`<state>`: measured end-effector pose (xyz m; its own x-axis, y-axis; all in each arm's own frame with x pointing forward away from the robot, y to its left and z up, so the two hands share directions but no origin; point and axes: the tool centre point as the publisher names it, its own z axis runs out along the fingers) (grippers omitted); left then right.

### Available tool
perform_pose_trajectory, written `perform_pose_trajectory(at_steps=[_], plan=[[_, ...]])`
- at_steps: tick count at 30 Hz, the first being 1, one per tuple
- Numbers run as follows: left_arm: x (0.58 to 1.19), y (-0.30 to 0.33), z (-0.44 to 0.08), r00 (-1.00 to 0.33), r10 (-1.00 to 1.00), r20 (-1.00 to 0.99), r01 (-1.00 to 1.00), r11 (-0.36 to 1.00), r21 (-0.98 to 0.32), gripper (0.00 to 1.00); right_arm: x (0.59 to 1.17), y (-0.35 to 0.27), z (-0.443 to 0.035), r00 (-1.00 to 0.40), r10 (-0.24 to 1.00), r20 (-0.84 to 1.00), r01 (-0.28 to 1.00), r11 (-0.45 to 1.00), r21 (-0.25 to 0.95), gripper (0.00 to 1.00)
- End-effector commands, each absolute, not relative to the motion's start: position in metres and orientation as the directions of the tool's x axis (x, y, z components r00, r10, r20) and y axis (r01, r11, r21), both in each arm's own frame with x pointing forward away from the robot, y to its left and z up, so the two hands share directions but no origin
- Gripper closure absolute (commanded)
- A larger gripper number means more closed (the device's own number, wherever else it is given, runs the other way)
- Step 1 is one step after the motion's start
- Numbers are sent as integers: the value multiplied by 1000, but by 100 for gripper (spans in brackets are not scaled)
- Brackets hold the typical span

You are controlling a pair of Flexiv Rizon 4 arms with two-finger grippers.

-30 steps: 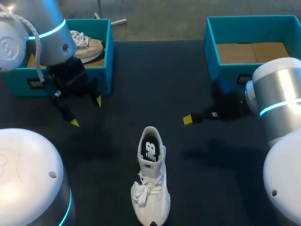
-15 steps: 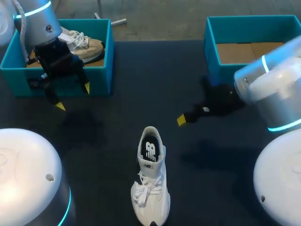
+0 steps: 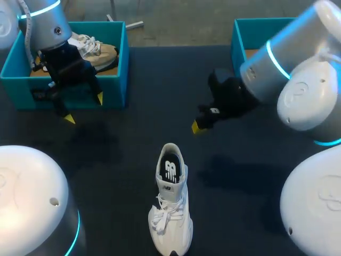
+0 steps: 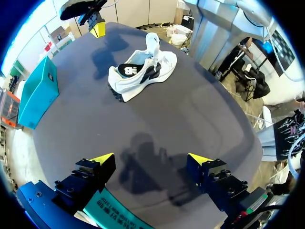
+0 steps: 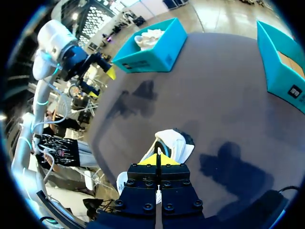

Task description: Take the shoe out of the shoebox, open the shoe tongue, remove and reinsert the insole, then place the shoe into the shoebox

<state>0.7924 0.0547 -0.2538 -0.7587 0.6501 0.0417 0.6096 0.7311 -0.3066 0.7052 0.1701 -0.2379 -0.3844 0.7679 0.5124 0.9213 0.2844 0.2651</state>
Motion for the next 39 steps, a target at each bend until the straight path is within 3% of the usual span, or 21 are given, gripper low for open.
perform_pose_trajectory(at_steps=[1,11,17,26,39], plan=[[792,55,-253,-759,649,42,610,732,-304,0,715,175,-236,-350,917,191,937,342,79,100],[792,55,-253,-759,649,42,610,732,-304,0,704,182,-245,-237,970,51,969,240,-55,100],[792,55,-253,-759,649,42,610,732,-304,0,697,188,-249,-112,993,-41,993,111,-37,100],[792,55,-253,-759,649,42,610,732,-304,0,674,202,-251,53,993,-101,995,-44,87,100],[792,55,-253,-759,649,42,610,732,-304,0,674,205,-254,54,994,-99,995,-45,88,100]])
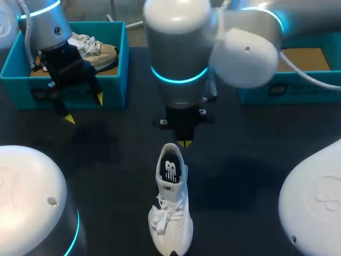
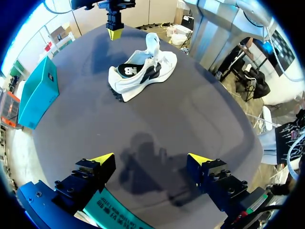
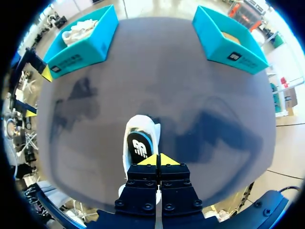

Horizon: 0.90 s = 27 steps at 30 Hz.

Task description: Take the shoe out of the shoebox, open the shoe tongue, remove and reinsert the insole, then place the shoe into the shoebox

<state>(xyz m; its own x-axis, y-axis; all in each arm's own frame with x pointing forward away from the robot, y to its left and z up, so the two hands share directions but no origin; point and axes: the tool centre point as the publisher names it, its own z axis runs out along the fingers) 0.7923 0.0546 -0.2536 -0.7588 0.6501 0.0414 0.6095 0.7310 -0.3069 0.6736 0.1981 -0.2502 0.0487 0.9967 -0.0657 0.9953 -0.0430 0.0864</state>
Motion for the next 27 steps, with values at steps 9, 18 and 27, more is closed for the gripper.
perform_pose_trajectory(at_steps=[9,18,27], plan=[[792,55,-253,-759,649,42,610,732,-304,0,668,236,-282,70,997,-37,989,-64,136,100],[792,55,-253,-759,649,42,610,732,-304,0,659,244,-305,98,993,-69,979,-84,187,100],[792,55,-253,-759,649,42,610,732,-304,0,654,247,-322,128,985,-113,964,-97,247,100]])
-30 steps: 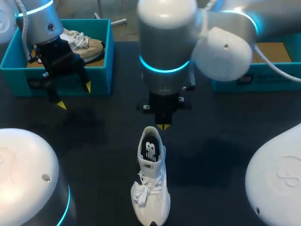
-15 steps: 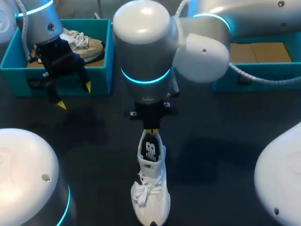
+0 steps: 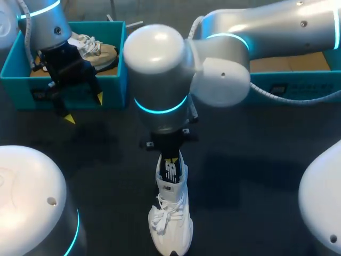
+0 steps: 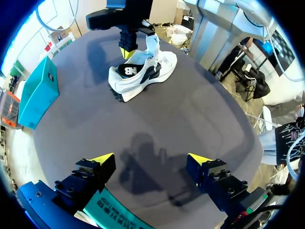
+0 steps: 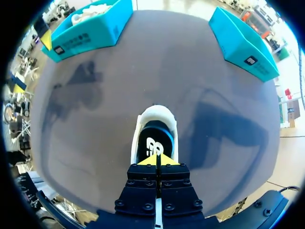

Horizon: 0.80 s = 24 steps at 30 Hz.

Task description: Take the shoe out of the shoebox, open the shoe tongue, remove and reinsert the insole, then place the shoe into the shoebox

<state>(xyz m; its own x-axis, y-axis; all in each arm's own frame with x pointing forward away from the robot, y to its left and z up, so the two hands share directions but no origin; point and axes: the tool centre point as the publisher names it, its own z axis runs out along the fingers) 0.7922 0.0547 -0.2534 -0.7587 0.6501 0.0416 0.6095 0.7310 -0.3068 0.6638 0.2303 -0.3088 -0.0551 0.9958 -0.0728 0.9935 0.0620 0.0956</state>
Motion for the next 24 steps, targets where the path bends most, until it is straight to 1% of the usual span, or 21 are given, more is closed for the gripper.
perform_pose_trajectory(at_steps=[1,7,16,24], plan=[[792,55,-253,-759,649,42,610,732,-304,0,654,247,-325,141,982,-128,961,-105,254,100],[792,55,-253,-759,649,42,610,732,-304,0,658,245,-336,174,968,-179,951,-118,287,100],[792,55,-253,-759,649,42,610,732,-304,0,659,235,-345,233,942,-242,940,-154,305,100],[792,55,-253,-759,649,42,610,732,-304,0,654,226,-341,277,918,-284,927,-177,331,100]])
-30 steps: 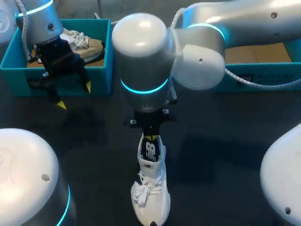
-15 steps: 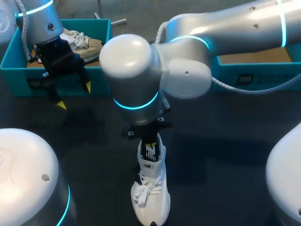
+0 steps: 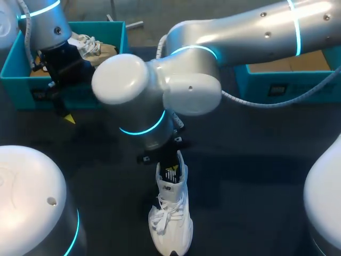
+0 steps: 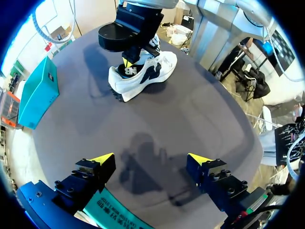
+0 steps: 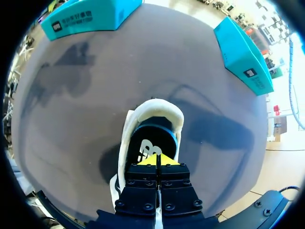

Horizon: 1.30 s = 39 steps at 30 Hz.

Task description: Take the shoe out of the shoebox, open the shoe tongue, remove and reinsert the insole, then place the shoe into the shoebox

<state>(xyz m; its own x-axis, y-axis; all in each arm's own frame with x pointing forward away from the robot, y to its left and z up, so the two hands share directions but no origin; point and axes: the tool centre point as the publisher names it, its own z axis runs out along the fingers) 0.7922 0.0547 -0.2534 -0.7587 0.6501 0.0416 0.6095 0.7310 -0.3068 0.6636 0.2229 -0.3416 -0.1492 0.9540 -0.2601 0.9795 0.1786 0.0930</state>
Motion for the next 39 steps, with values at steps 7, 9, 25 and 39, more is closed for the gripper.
perform_pose_trajectory(at_steps=[7,9,25,39], plan=[[792,55,-253,-759,649,42,610,732,-304,0,655,217,-348,292,908,-299,928,-194,319,100],[792,55,-253,-759,649,42,610,732,-304,0,657,215,-350,294,908,-300,928,-196,317,100],[792,55,-253,-759,649,42,610,732,-304,0,665,215,-371,386,869,-311,902,-284,326,100],[792,55,-253,-759,649,42,610,732,-304,0,671,213,-382,463,827,-318,871,-358,337,100]])
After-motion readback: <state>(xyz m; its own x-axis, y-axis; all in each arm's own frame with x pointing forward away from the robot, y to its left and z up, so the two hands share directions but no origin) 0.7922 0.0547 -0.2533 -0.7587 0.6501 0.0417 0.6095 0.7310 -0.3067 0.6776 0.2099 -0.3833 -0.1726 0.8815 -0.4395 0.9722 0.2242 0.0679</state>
